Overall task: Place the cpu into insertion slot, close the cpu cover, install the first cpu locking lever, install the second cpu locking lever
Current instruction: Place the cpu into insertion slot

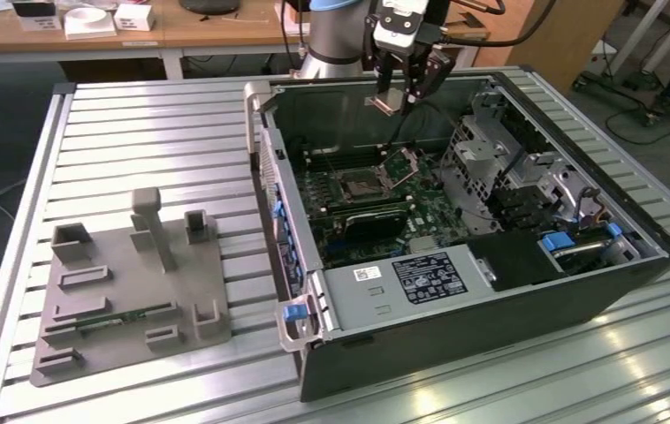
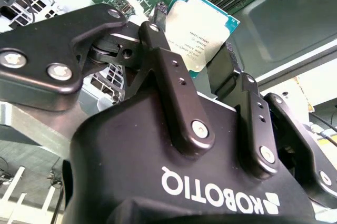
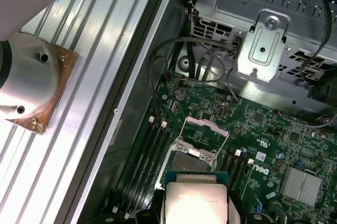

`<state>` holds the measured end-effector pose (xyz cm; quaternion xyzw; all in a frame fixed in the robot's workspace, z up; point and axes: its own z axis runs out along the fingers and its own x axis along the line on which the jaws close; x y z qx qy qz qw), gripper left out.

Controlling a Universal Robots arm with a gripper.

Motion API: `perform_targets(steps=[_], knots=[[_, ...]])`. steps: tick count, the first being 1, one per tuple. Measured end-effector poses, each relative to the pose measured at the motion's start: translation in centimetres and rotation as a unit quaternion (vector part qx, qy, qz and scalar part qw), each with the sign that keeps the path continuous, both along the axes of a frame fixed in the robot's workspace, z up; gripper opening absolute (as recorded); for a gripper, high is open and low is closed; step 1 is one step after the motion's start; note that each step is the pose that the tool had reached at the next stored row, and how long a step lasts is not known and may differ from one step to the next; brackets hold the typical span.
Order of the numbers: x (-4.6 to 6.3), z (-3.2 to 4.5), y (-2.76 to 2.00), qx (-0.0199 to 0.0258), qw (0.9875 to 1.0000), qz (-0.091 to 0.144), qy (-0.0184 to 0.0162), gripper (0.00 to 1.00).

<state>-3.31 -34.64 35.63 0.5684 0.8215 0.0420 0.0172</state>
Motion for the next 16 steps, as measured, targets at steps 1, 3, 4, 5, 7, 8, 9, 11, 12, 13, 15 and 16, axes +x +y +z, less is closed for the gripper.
perform_targets(steps=[1,3,4,5,7,8,9,11,12,13,15,16], knots=[[0.0,0.0,0.0,0.0,1.0,0.0,0.0,0.54],[0.0,0.0,-0.01,0.0,1.0,0.0,0.0,0.54],[0.0,0.0,-0.01,0.0,1.0,0.0,0.0,0.54],[0.0,0.0,-0.01,0.0,1.0,-0.001,0.0001,0.54],[-0.01,-0.05,0.0,0.0001,1.0,-0.009,0.0,0.54],[-0.01,-0.08,-0.01,0.0001,0.9999,-0.016,-0.0001,0.54],[-0.01,-0.1,-0.01,0.0001,0.9997,-0.024,0.0,0.54],[-0.01,-0.17,-0.01,0.0,0.9992,-0.041,0.0,0.54],[-0.01,-0.2,0.0,-0.0001,0.9988,-0.049,0.0,0.54],[-0.01,-0.24,-0.01,-0.0001,0.9983,-0.058,0.0,0.54],[-0.01,-0.31,-0.01,-0.0002,0.9972,-0.075,0.0,0.54],[-0.01,-0.35,0.0,-0.0002,0.9965,-0.084,0.0,0.54]])
